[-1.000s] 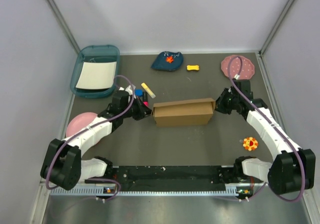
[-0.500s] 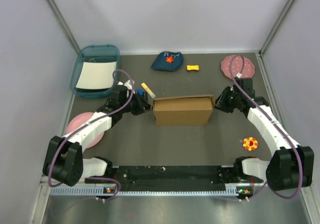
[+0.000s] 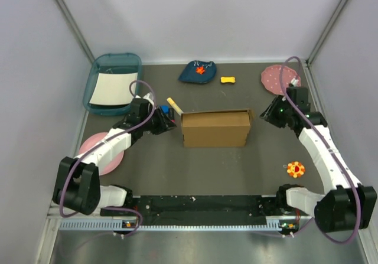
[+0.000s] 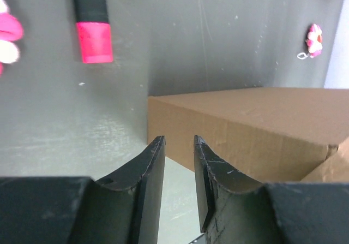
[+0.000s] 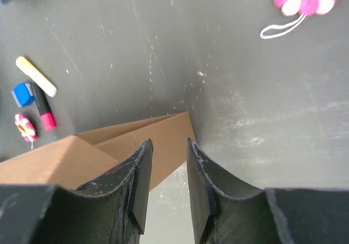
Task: Fold the paper box
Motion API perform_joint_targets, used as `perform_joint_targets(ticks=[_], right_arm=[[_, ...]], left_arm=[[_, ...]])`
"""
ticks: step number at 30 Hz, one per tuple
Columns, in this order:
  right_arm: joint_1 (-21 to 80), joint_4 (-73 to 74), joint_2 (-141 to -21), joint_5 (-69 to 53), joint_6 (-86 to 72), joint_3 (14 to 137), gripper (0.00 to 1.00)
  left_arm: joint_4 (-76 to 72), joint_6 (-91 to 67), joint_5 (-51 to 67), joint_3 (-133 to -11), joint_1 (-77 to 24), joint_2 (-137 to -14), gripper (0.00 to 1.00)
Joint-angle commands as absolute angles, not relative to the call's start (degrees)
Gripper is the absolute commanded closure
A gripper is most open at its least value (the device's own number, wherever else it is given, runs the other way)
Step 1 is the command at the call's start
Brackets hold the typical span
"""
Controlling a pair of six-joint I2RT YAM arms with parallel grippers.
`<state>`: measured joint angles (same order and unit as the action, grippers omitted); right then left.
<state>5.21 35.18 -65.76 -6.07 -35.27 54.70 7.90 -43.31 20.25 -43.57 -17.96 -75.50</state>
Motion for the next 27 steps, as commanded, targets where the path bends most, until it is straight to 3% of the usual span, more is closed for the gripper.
perform_joint_targets(ticks=[1,5,9,12,19,27], right_arm=[[4.48,38.23,-58.02,-0.18,-31.73,60.73,0.67],[5.88,39.29,-51.44,-4.64,-27.34,61.35,0.67],[13.69,39.46,-50.8,-4.05,-21.02,59.95,0.55],[14.5,38.33,-50.63,-4.4,-20.3,57.41,0.51],[15.56,35.69,-50.71,-2.02,-19.42,55.02,0.5],[16.7,32.87,-53.17,-1.85,-19.34,54.93,0.51]], left_arm=[[12.04,-39.56,13.46,-47.28,-16.79,-71.46,0.66],[13.88,-38.15,10.2,-47.37,-16.17,-69.09,0.65],[13.63,-38.41,7.39,-45.36,-16.08,-65.75,0.65],[12.66,-38.41,6.16,-41.68,-16.08,-61.62,0.64],[9.4,-37.53,0.97,-35.33,-16.08,-49.85,0.65],[10.63,-36.39,1.67,-35.24,-16.08,-44.74,0.65]])
